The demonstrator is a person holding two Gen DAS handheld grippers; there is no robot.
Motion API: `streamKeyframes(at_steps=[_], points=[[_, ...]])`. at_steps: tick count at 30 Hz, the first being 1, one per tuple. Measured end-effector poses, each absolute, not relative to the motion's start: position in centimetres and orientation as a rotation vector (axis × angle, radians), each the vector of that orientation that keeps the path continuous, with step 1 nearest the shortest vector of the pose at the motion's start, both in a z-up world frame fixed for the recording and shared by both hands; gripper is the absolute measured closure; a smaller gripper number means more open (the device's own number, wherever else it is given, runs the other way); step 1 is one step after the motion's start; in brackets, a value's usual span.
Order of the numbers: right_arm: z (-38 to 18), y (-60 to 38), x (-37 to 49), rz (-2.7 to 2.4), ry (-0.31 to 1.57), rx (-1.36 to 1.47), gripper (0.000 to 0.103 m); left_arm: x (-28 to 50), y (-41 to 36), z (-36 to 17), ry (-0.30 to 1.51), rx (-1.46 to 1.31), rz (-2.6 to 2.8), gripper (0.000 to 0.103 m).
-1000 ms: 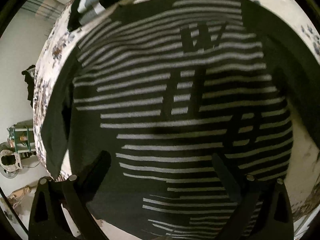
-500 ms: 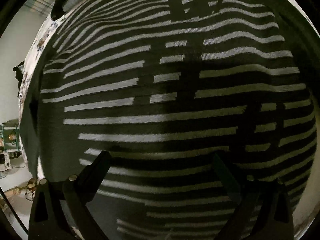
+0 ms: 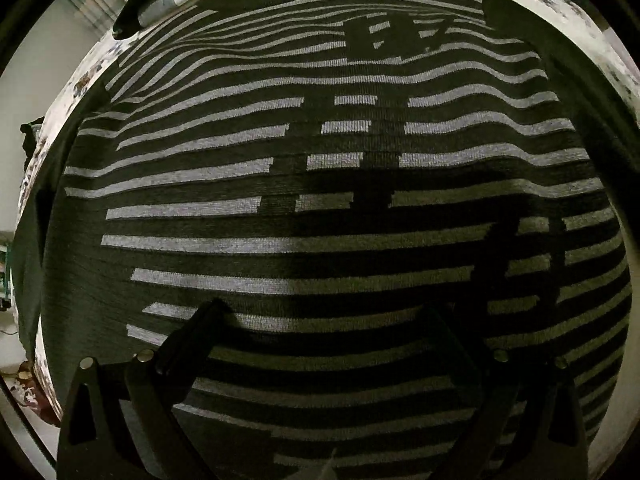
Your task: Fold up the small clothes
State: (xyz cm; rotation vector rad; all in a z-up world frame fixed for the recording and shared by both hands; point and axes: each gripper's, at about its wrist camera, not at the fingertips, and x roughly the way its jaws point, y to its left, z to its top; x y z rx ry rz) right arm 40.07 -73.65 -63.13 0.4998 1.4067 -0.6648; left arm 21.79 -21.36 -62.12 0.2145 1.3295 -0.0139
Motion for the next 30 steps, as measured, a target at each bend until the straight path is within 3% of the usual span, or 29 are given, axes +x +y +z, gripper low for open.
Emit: streamKeyframes(at_steps=[1,5,9,10,12,13,14,15,18,22,25,28,30], points=[[-62.7,-73.6,39.6,-0.698,1.388,0.462,0.096,21.5,-21.2,-62.1,1.329,0.211,-0.017,0.000],[-59.1,-75.4,31.7,-0.895,1.275,0.580,0.096,21.2,-19.8,-61.9,1.340,0.198,-0.033,0.000],[-59.9,-77.2,19.0,-0.924,1.299,0.941,0.093,20.8,-18.8,-61.6,1.345,0.184,-0.046,0.000],[-60.5,-77.4,15.7,-0.892,1.263,1.070,0.089,20.4,-18.7,-61.5,1.343,0.182,-0.046,0.000],[-61.3,-77.6,11.6,-0.851,1.206,1.213,0.068,20.4,-18.5,-61.3,1.341,0.183,-0.044,0.000],[-61.7,-77.6,9.7,-0.816,1.130,1.293,0.049,20.4,-18.4,-61.3,1.341,0.183,-0.041,0.000],[-61.9,-77.7,8.5,-0.789,1.052,1.349,0.042,20.3,-18.5,-61.4,1.341,0.183,-0.039,0.000],[-62.2,-77.8,7.1,-0.761,0.949,1.406,0.040,19.9,-18.6,-61.3,1.342,0.182,-0.039,0.000],[-64.0,-78.3,6.2,-0.760,0.871,1.467,0.037,20.3,-19.6,-61.5,1.341,0.180,-0.038,0.000],[-65.2,-77.4,7.1,-0.811,0.746,1.516,0.011,21.3,-20.7,-62.1,1.340,0.188,-0.033,0.000],[-63.9,-78.2,6.8,-0.809,0.637,1.527,0.013,21.7,-21.1,-62.4,1.353,0.189,-0.029,0.000],[-62.8,-79.4,6.1,-0.750,0.597,1.471,0.025,22.1,-21.3,-62.4,1.365,0.185,-0.027,0.000],[-63.8,-79.8,6.1,-0.738,0.605,1.477,0.027,22.0,-21.2,-62.4,1.362,0.182,-0.028,0.000]])
